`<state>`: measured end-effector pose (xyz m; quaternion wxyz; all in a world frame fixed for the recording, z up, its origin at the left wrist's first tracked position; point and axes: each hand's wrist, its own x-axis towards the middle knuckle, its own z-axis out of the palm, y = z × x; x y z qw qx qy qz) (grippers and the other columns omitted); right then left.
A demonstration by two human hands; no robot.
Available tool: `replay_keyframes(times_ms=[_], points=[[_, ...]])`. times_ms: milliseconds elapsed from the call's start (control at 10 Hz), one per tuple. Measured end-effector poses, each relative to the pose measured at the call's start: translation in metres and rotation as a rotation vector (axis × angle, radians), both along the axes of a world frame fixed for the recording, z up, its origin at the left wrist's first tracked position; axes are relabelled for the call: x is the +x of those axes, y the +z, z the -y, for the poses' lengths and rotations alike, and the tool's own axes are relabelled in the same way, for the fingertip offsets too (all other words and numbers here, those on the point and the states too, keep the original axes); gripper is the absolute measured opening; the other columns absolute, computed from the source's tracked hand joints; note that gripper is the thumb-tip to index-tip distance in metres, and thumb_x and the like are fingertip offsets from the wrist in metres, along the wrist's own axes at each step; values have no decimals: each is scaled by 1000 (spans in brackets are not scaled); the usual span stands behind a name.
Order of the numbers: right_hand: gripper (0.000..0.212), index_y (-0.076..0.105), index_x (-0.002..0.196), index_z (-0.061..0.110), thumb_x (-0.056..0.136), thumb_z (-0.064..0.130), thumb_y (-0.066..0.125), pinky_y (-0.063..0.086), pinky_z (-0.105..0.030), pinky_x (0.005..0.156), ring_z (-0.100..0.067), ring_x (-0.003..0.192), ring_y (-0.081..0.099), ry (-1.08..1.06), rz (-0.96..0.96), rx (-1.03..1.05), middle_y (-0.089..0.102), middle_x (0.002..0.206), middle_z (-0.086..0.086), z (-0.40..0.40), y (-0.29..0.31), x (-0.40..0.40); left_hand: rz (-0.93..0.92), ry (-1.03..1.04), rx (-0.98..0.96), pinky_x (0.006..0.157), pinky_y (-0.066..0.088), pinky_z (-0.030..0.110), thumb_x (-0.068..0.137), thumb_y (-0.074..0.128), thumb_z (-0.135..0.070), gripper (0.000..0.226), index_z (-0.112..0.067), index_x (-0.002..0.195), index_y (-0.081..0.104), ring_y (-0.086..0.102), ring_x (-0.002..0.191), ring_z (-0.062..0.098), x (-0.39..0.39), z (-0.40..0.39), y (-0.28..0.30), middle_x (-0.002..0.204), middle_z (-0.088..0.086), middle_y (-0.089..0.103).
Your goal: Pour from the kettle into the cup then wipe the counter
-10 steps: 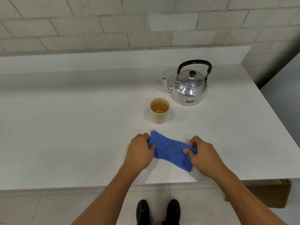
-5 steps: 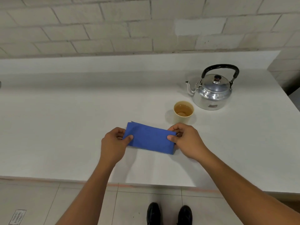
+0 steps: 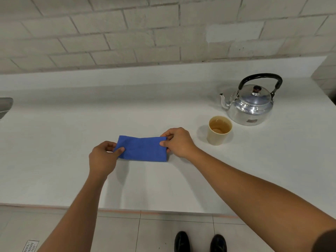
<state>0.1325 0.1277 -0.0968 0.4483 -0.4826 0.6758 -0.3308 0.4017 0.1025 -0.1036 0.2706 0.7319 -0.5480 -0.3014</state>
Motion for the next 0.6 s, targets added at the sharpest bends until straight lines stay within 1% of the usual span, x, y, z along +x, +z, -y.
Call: replay_keyframes(times_ms=[100,200,300,400,500,600], points=[[17,75,100,10,83,10,79,61,-38,79,-24,79,71,27,-93,13,73,93,-7,8,-8,7,39,-16,22,62,45,24,87,84,-33,21,-19,97,73,68,80,21,3,7,-5,91,-4,73],[20,72,98,10,80,11,82,57,-27,69,-21,78,67,11,-156,8,68,87,-2,11,-16,10,93,-47,34,61,42,19,87,84,-33,24,-16,99,72,64,77,18,3,9,-12,91,-2,72],[37,63,107,13,78,16,85,53,-27,70,-23,82,67,-24,-184,-1,66,91,-5,10,-23,9,122,-58,34,60,40,20,87,85,-33,27,-13,99,70,66,82,24,4,7,-20,90,1,71],[41,55,109,15,80,23,84,54,-32,73,-24,81,67,-41,-236,-20,66,89,-7,7,-23,8,108,-43,26,60,41,24,86,86,-31,34,-12,107,67,67,84,27,3,5,-22,88,1,68],[33,56,107,17,86,31,77,51,-30,68,-20,75,63,-68,-271,-58,62,84,-1,2,-22,8,81,-59,-3,69,44,28,84,87,-26,50,-11,125,63,63,86,23,3,6,-22,100,5,68],[22,59,105,21,92,36,69,53,-29,68,-17,75,64,-99,-314,-92,64,84,2,-6,-13,5,123,-122,-131,82,47,35,86,85,-20,49,-11,129,63,61,104,30,-5,0,-19,122,13,62]])
